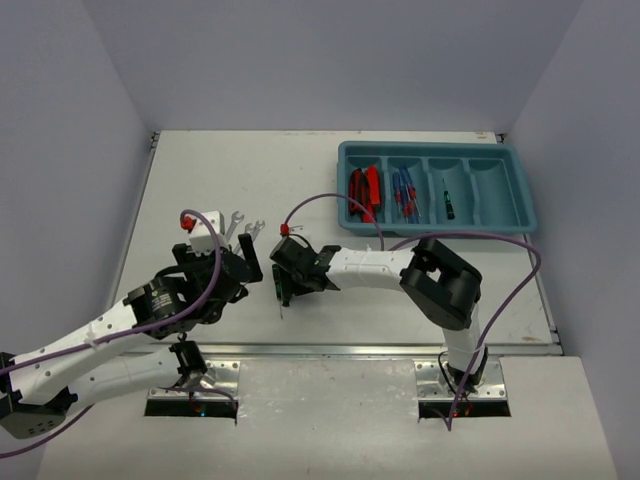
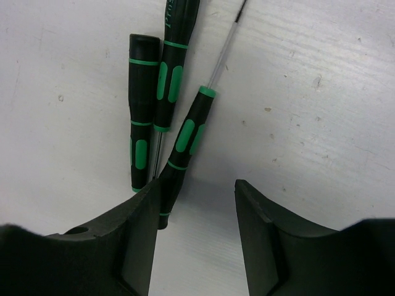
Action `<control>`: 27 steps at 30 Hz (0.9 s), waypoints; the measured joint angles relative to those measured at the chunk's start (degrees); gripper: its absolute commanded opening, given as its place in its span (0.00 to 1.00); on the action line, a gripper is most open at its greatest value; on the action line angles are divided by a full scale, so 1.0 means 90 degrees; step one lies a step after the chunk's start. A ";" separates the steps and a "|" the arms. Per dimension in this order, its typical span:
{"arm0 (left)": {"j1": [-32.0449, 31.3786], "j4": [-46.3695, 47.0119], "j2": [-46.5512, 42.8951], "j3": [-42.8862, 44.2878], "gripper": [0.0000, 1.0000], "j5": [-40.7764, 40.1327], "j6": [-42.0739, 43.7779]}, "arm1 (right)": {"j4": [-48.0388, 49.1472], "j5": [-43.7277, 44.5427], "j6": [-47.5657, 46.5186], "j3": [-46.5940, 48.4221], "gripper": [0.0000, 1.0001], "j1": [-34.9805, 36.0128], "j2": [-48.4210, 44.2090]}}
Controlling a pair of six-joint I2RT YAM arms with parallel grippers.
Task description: Sort the tools into containers
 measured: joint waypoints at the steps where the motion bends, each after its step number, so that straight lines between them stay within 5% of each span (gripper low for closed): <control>1: 0.0000 0.0002 -0.0024 0.0000 1.00 0.0000 0.0006 | -0.0009 0.0033 0.0003 0.0002 0.47 0.0000 0.0004; 9: 0.0000 0.0031 -0.0118 0.0000 1.00 0.0002 0.0009 | -0.0075 0.0190 -0.0005 0.0129 0.34 0.0040 0.0090; 23: 0.0000 0.0039 -0.0161 0.0000 1.00 0.0027 0.0029 | -0.0286 0.0116 -0.0337 0.0240 0.33 -0.0156 0.0276; 27: 0.0000 0.0039 -0.0165 -0.0002 1.00 0.0030 0.0031 | -0.0429 0.0167 -0.0525 0.0228 0.19 -0.0259 0.0246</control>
